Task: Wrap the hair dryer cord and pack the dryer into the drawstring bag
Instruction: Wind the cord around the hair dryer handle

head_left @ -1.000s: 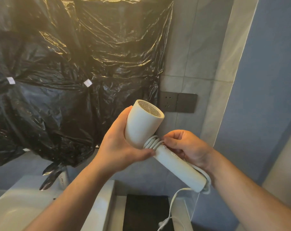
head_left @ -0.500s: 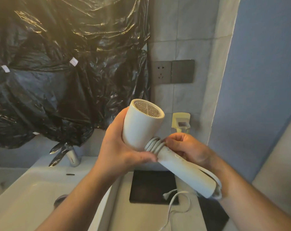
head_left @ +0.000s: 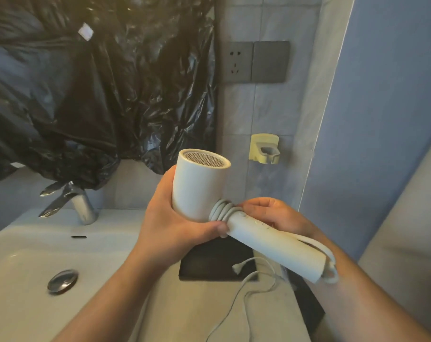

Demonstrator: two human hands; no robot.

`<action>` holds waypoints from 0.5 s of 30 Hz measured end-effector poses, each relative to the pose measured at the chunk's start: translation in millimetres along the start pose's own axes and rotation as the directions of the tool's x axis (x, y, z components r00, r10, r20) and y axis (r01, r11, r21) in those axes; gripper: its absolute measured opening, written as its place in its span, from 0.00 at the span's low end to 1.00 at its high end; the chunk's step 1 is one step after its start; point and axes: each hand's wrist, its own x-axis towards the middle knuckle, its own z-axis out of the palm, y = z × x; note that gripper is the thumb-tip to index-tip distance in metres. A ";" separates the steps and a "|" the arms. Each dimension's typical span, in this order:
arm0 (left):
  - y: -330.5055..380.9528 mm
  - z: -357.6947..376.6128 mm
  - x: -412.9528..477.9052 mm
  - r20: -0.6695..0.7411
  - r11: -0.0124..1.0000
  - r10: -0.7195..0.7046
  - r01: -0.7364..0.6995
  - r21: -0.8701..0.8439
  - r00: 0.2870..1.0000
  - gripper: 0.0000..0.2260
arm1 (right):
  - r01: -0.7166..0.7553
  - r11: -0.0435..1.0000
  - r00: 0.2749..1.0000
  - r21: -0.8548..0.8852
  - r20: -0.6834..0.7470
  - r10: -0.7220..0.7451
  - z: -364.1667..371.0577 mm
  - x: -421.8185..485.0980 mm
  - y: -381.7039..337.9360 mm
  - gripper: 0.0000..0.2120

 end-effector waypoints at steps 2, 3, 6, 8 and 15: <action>-15.8 -1.8 -13.2 -0.003 0.999 0.005 -0.005 -0.033 1.000 0.41 | 0.018 1.000 0.999 0.005 -0.051 -0.018 4.2 2.9 19.8 0.10; -23.5 -2.8 -21.1 -0.005 0.999 0.013 -0.013 -0.044 1.000 0.42 | 0.031 0.999 0.995 0.018 -0.096 -0.029 7.9 3.2 30.5 0.10; -45.0 -4.8 -46.7 -0.038 0.996 0.035 -0.038 -0.080 0.999 0.44 | 0.090 0.993 0.982 0.076 -0.175 -0.075 19.9 5.6 65.2 0.06; -57.7 -3.8 -64.2 -0.063 0.993 0.050 -0.056 -0.099 0.997 0.43 | 0.140 0.974 0.986 0.180 -0.117 -0.120 28.9 3.4 90.8 0.07; -75.8 3.1 -122.1 -0.194 0.975 0.106 -0.140 -0.174 0.975 0.28 | 0.290 0.670 0.868 0.683 0.108 -0.485 55.0 -11.8 161.7 0.10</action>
